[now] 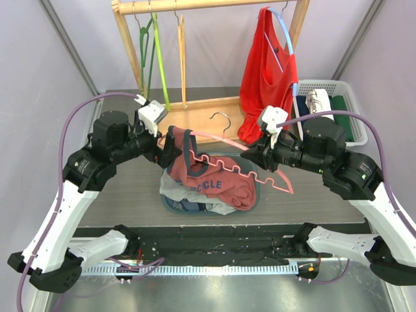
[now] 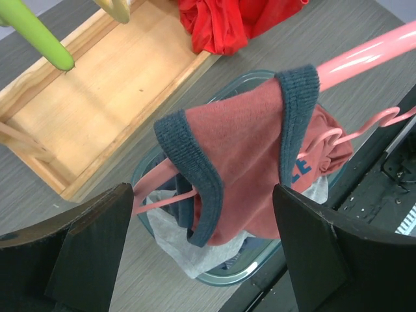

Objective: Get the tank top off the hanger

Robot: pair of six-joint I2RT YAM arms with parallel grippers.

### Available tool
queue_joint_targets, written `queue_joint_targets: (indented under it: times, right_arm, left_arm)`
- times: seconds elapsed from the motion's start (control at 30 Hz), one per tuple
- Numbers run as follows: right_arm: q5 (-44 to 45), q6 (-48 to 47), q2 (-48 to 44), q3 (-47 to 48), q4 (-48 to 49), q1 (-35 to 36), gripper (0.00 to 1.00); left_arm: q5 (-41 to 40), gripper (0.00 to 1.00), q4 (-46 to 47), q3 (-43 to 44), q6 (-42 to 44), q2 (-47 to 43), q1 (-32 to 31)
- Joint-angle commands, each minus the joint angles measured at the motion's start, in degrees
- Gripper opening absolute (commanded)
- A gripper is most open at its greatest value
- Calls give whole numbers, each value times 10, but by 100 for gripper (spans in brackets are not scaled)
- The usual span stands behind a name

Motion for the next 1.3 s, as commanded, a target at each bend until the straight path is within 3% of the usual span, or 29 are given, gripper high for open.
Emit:
queue_joint_targets:
  times: [0.0, 0.17, 0.23, 0.27, 0.37, 0.57, 0.7, 0.73, 0.77, 0.8, 0.87, 1.0, 1.17, 1.27]
  right_arm:
    - [-10, 9, -7, 16, 56, 0, 2]
    - [-10, 11, -2, 15, 60, 0, 1]
    - [-9, 11, -2, 13, 63, 0, 1]
    - [-9, 11, -1, 13, 63, 0, 1]
    - [-8, 11, 1, 14, 66, 0, 2]
    - [-2, 8, 2, 13, 60, 0, 1]
    - [5, 6, -2, 9, 55, -1, 2]
    - [7, 6, -5, 6, 55, 0, 2]
    - [7, 6, -5, 4, 54, 0, 1]
    - [8, 6, -7, 2, 53, 0, 1]
    - [8, 7, -8, 1, 54, 0, 1]
    - [11, 6, -9, 0, 53, 0, 2]
    - [57, -28, -37, -22, 93, 0, 2]
    - [92, -60, -72, -56, 144, 0, 2]
  left_arm:
    - [32, 91, 45, 32, -31, 14, 2]
    - [54, 88, 50, 34, -46, 31, -6]
    - [62, 74, 54, 31, -47, 35, -8]
    - [65, 62, 55, 32, -47, 36, -11]
    - [69, 45, 55, 32, -46, 39, -13]
    - [63, 21, 52, 37, -35, 33, -15]
    - [53, 24, 49, 41, -26, 26, -14]
    - [49, 30, 49, 43, -26, 25, -14]
    - [49, 54, 49, 44, -26, 23, -14]
    - [48, 63, 50, 45, -27, 22, -14]
    - [51, 68, 51, 49, -30, 25, -14]
    - [57, 71, 51, 56, -40, 27, -14]
    - [63, 54, 47, 43, -47, 21, -15]
    - [55, 53, 46, 27, -43, 15, -15]
